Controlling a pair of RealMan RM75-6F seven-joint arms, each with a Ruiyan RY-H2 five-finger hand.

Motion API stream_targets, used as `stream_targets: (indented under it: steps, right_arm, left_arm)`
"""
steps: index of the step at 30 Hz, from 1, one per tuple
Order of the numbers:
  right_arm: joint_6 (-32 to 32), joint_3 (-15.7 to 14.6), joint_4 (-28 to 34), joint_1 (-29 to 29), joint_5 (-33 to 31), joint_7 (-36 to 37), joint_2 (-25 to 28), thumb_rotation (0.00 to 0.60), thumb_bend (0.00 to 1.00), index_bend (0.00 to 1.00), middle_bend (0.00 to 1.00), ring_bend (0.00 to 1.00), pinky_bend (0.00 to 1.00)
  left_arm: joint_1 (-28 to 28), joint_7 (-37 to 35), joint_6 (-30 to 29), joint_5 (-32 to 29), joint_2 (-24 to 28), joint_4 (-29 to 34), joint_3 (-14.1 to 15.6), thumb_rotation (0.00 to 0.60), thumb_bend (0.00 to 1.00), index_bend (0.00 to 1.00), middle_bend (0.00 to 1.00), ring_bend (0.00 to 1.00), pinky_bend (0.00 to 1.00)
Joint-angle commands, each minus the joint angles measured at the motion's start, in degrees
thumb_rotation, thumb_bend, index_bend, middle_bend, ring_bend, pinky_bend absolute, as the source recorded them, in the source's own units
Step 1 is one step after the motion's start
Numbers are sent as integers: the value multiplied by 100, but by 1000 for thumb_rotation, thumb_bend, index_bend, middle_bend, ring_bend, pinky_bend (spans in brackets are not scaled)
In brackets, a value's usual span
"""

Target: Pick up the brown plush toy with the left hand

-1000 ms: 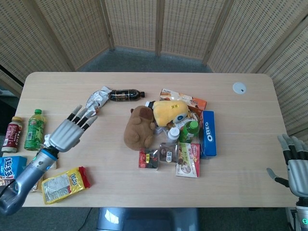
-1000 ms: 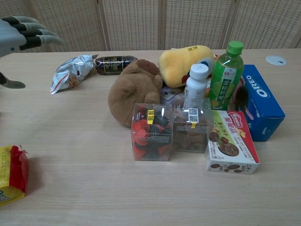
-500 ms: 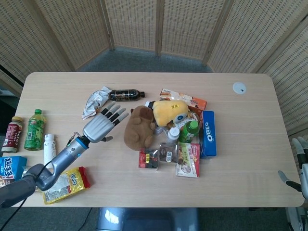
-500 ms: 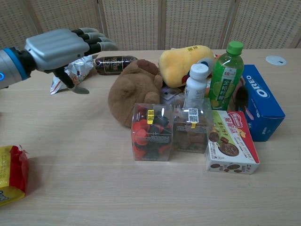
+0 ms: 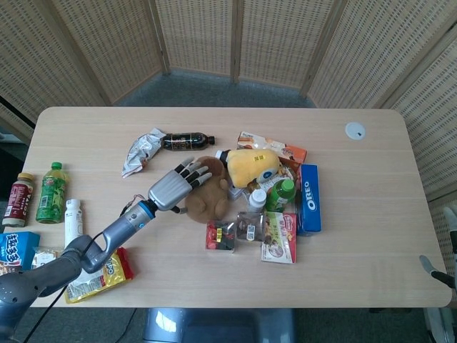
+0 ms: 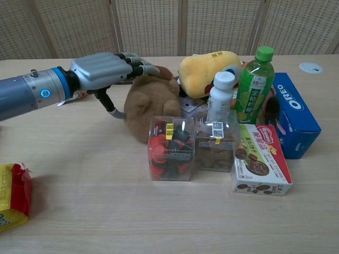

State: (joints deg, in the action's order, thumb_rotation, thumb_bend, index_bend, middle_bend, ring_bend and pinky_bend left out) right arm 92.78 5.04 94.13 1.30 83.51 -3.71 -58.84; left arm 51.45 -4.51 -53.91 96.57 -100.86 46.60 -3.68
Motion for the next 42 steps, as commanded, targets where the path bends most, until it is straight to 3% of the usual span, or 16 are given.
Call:
stream_targets:
  steps: [1,4,8,10,12,14,19,23,28,42]
  right_arm:
    - [4,1,8,8,3,-5,2,586,202,0,0,0,0]
    - [15,4,21,25,6,-10,10,584,202,0,0,0,0]
    - [30,6,36,41,28,1,18,587,203,0,0,0,0]
    - [39,8,45,46,44,10,22,587,202,0,0,0,0]
    - [46,13,53,51,53,10,28,586,203,0,0,0,0]
    - [46,14,62,56,57,5,31,585,203,0,0,0,0]
    - [33,20,64,53,73,17,22,584,202,0,0,0,0]
    - [3,25,42,37,87,46,-5,588,203,0,0,0,0]
    - [-30,33,0,13,110,87,-39,583,201,0,0,0,0]
    - [-170,24,-182,-93,205,221,-212,587,202,0,1,0,0]
  left_arm:
    - [151,191,427,-203,-28,58,39,486,0,0,0,0,0]
    - [201,413,644,-357,-32,147,19,489,0,0,0,0,0]
    - [194,575,759,-580,-47,294,-38,592,0,23,0,24,8]
    - [174,655,684,-612,-67,293,-49,600,23,126,27,155,104]
    - [137,697,540,-626,-104,249,-56,600,111,296,181,355,299]
    - [89,671,354,-637,-141,188,-76,600,161,400,336,491,443]
    - [-42,491,-121,-639,-130,114,-120,600,178,547,504,645,593]
    - [-175,373,-531,-608,20,156,-131,600,185,605,567,703,640]
    - [-362,276,-1002,-614,377,459,-189,600,186,609,575,710,647]
    - [-950,642,-2285,-584,2093,2515,-511,600,172,605,573,715,649]
